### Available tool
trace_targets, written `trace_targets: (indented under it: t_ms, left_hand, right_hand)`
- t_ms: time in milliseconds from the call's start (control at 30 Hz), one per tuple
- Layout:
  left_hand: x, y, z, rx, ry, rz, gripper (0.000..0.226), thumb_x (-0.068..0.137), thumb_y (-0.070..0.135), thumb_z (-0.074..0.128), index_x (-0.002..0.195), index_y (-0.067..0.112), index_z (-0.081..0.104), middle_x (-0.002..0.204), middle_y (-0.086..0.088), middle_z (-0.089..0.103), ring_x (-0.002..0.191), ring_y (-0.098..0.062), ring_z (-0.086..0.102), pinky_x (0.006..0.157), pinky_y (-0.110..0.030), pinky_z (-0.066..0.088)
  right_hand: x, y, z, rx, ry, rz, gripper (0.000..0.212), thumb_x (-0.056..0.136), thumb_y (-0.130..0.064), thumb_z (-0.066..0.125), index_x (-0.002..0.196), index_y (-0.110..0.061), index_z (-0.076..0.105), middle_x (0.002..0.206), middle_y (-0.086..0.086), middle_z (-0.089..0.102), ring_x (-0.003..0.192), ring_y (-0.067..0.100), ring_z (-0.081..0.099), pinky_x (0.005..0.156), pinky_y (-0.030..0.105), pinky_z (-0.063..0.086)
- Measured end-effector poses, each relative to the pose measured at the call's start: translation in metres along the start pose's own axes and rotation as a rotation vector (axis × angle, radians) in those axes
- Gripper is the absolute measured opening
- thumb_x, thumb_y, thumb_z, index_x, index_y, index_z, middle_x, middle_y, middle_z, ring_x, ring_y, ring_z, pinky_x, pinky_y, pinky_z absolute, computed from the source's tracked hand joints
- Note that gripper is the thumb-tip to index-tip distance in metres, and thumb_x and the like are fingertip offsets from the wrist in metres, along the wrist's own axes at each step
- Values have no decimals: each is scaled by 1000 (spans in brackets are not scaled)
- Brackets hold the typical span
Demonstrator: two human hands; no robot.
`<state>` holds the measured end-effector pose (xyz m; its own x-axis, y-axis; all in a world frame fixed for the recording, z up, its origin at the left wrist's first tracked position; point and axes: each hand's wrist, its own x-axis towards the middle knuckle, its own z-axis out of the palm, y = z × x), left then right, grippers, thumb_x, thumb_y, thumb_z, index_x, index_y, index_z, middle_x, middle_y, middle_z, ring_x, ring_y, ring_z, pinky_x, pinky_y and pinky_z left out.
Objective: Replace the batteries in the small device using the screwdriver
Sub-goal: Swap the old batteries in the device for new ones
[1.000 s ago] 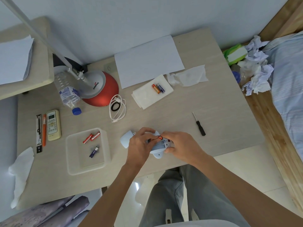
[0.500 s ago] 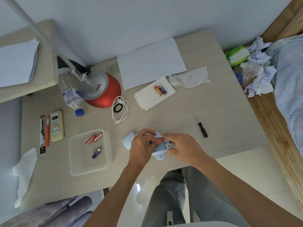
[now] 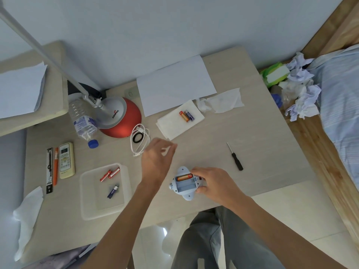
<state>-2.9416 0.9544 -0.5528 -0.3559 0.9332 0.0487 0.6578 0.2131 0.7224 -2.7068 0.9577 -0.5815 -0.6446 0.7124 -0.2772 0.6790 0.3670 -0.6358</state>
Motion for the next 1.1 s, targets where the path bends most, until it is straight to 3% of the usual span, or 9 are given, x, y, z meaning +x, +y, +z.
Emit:
trace_targets:
  t_ms: [100,200,300,433,533,667,767,900,1100]
  left_hand:
    - [52,2,17,81,7,-46,31,93,27,85,117,11,76,111,-1,67,89,-13,69,83,-41,63]
    - [96,0,41,178,-108,-85,60,85,28,90,137,9,66,125,-6,60,105,-21,66,95,-44,60]
    - [117,1,61,218,-208,-87,72,84,32,91,145,8,60,130,-8,56,116,-28,64,102,-43,55]
    - [127,3,79,243,-244,-65,59,85,35,89,132,8,65,123,-9,54,114,-29,58,91,-30,43]
    - [130,2,84,212,-232,-91,51,81,32,92,122,11,69,116,-6,52,104,-29,59,90,-34,49]
    - [129,1,81,154,-200,-170,49,79,30,94,119,12,71,113,-6,59,97,-25,65,88,-35,53]
    - [114,9,63,50,-131,-257,53,75,24,94,122,14,71,106,3,70,93,-19,74,89,-36,60]
    - [61,27,27,-106,-149,-348,54,70,5,97,114,17,68,106,1,73,74,-5,75,62,-16,58]
    - [-35,38,-10,-227,-127,-462,33,70,10,99,88,14,72,81,0,77,73,-16,79,68,-30,64]
  right_hand:
    - [0,1,0,6,-3,-2,50,86,-39,84,132,-36,64,114,-14,76,98,7,68,86,23,56]
    - [1,0,0,20,1,18,47,86,-37,82,129,-37,64,110,-14,76,94,8,67,82,24,56]
    - [-1,0,0,22,6,34,41,85,-33,78,123,-36,64,100,-13,73,84,8,60,77,26,54]
    - [-3,1,5,6,17,10,40,88,-35,78,126,-35,63,107,-12,74,91,9,65,81,23,55]
    - [-2,0,4,6,13,3,44,90,-37,78,132,-35,63,114,-13,75,98,8,68,83,17,51]
    - [-4,0,1,17,5,22,43,89,-35,77,130,-37,63,110,-11,75,96,11,68,85,29,58]
    - [-3,0,0,27,-1,28,46,89,-37,80,132,-36,64,114,-13,76,98,8,69,86,23,56]
    - [-3,-3,-3,10,-8,11,48,89,-39,82,133,-34,65,115,-12,77,98,9,70,90,25,58]
    - [-3,-6,-9,-15,-19,-30,54,89,-42,83,138,-33,65,119,-10,78,101,10,72,94,26,58]
